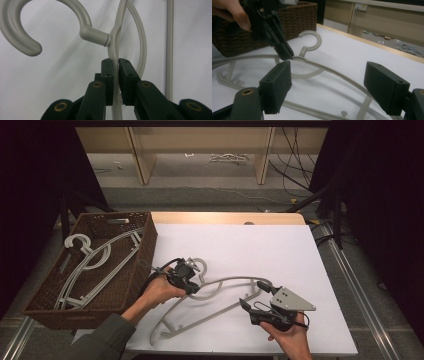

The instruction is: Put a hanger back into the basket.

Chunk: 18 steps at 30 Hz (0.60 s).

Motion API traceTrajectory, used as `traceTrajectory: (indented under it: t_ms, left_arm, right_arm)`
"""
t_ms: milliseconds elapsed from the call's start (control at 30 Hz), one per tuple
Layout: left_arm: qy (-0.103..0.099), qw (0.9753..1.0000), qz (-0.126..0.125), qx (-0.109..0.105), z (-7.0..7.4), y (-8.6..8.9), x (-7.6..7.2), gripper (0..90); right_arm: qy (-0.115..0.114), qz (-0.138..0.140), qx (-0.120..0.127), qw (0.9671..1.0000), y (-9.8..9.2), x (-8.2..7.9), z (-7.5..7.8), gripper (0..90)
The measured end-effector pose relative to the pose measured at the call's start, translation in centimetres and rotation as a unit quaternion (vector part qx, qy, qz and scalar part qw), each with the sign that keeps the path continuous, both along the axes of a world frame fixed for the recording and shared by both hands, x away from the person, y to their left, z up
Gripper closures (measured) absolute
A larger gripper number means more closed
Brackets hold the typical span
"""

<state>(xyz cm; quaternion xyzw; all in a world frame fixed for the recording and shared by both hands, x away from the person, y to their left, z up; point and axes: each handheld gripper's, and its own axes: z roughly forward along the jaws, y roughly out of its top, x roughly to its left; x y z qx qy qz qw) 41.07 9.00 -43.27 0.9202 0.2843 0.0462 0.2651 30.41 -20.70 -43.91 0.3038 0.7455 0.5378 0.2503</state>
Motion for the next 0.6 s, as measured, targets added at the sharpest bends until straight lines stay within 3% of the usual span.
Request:
traceTrajectory:
  t_ms: [33,133,267,333,433,600]
  left_arm:
    - [-0.002,1.0,-0.001,0.001,0.0,0.0,0.0,82.6]
    - [-0.005,1.0,-0.003,0.0,0.2,0.0,-0.3,82.7]
    - [-0.007,0.9999,-0.009,-0.001,0.3,-0.1,-0.4,82.6]
    - [-0.009,0.9999,-0.01,-0.001,0.4,-0.1,-0.6,82.7]
    - [-0.009,0.9999,-0.013,0.0,0.5,-0.1,-0.7,82.6]
    - [-0.014,0.9997,-0.018,-0.002,0.8,-0.1,-1.1,82.6]
  right_arm:
    - [-0.008,0.004,-0.006,0.9999,0.1,0.3,-0.1,23.8]
    - [-0.003,0.015,-0.051,0.9986,0.4,1.3,-0.5,24.8]
    - [0.0,0.03,-0.118,0.9926,1.2,3.2,-1.4,29.3]
    - [-0.002,0.034,-0.152,0.9878,1.7,4.2,-1.8,32.8]
    - [-0.017,0.047,-0.203,0.978,2.7,5.6,-2.1,37.7]
    - [-0.034,0.056,-0.246,0.967,3.7,6.7,-2.3,43.2]
